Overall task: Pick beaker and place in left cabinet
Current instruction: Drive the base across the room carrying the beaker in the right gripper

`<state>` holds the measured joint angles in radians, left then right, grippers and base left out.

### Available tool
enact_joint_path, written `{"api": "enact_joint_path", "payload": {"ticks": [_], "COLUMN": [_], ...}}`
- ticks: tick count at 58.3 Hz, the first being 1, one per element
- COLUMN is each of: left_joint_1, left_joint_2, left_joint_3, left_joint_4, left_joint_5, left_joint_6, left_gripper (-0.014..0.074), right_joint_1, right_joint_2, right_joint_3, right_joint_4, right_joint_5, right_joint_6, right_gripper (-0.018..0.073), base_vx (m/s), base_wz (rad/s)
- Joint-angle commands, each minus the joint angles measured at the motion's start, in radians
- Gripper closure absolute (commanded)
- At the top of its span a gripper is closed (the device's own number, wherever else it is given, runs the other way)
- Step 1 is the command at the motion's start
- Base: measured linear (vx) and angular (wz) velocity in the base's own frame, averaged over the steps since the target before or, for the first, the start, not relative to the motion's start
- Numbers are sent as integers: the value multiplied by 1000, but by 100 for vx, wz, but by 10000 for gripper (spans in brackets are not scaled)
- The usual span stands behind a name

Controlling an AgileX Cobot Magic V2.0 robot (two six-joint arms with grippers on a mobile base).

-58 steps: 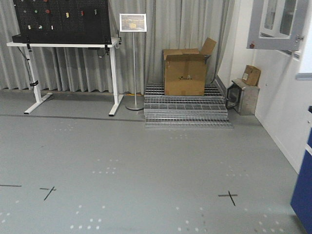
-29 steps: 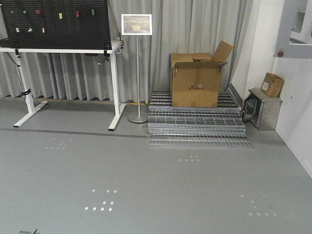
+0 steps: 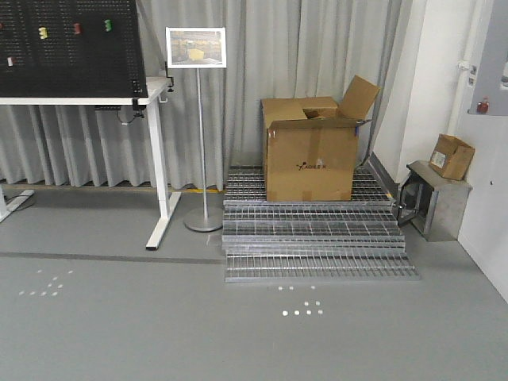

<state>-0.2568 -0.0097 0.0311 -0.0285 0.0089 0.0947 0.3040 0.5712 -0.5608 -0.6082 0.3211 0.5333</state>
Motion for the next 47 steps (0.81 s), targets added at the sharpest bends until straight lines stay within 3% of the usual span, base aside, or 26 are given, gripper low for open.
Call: {"api": "enact_joint_path", "payload": {"ticks": [1, 47], "left_joint_1": [-4, -4], "left_joint_2": [-19, -19], "left_joint_3": [16, 16], "left_joint_4": [-8, -8], "left_joint_5": [-84, -84], "left_joint_6": [-3, -3], "left_gripper": [596, 596], "right_joint_1": [0, 0], "right_joint_2": [1, 1], "right_joint_3": [-30, -30], "right_joint_4": [-24, -24], "right_joint_5": [-67, -67], "right_joint_6": [-8, -8], "right_gripper": [565, 565], "base_vx": [72, 70], "base_wz": [-9, -9]}}
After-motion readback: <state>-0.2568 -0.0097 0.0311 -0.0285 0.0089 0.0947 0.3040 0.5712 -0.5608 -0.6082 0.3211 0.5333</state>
